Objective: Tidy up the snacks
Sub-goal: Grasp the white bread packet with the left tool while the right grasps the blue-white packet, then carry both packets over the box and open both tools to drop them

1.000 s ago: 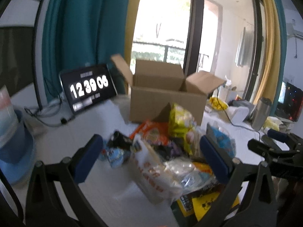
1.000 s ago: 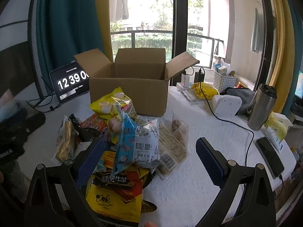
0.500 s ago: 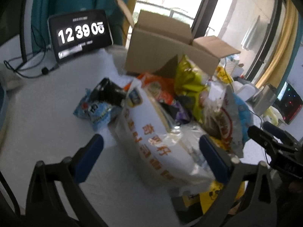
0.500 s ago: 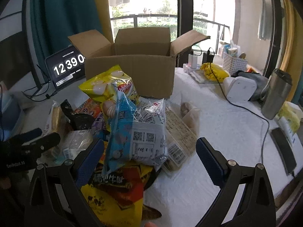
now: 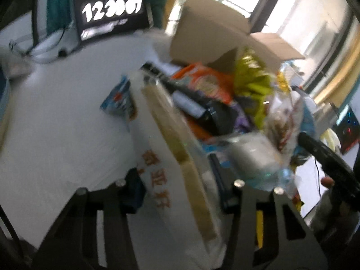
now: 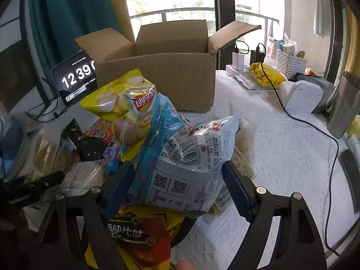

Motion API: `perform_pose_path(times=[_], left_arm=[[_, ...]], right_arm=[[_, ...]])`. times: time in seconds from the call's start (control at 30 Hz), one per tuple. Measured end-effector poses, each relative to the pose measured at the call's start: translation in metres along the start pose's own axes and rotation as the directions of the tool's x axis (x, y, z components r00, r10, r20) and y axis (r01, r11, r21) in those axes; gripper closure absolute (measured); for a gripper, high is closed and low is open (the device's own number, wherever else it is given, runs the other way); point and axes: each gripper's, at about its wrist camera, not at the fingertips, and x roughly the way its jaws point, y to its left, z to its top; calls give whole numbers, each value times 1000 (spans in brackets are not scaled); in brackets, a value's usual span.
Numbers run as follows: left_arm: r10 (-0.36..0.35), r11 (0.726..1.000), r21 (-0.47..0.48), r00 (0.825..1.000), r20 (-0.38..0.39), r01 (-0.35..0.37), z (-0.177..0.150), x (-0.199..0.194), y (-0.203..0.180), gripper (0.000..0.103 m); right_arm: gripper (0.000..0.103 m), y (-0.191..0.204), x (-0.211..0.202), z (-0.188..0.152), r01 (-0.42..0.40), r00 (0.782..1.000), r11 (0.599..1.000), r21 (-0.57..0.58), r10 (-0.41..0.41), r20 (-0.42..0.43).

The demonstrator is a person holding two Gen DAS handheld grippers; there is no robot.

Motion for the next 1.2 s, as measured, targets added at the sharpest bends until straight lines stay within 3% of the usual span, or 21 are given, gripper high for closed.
perform_pose_path(times=[0.1, 0.27, 0.57, 0.87, 1.2], left_arm=[[-7, 1000, -23, 1000, 2, 7, 1, 3, 6, 64], [-48, 998, -32, 999, 4, 48, 1, 4, 7, 73], [-72, 997, 29, 993, 96, 69, 8, -28, -4, 75], [-98, 992, 95, 969, 227, 78, 43, -59, -16, 75], [-143, 979, 180, 942, 304, 91, 91, -64, -36, 75]], right_arm=[[26, -1, 0, 0, -1, 1000, 1000, -1, 1, 6], [34, 0, -3, -2, -9, 1000, 1000, -17, 9, 22], [41, 0, -21, 2, -11, 997, 999, -41, 14, 75], [42, 1, -40, 20, -21, 988, 998, -65, 31, 149], [42, 2, -44, 61, -21, 971, 993, -116, 48, 236]])
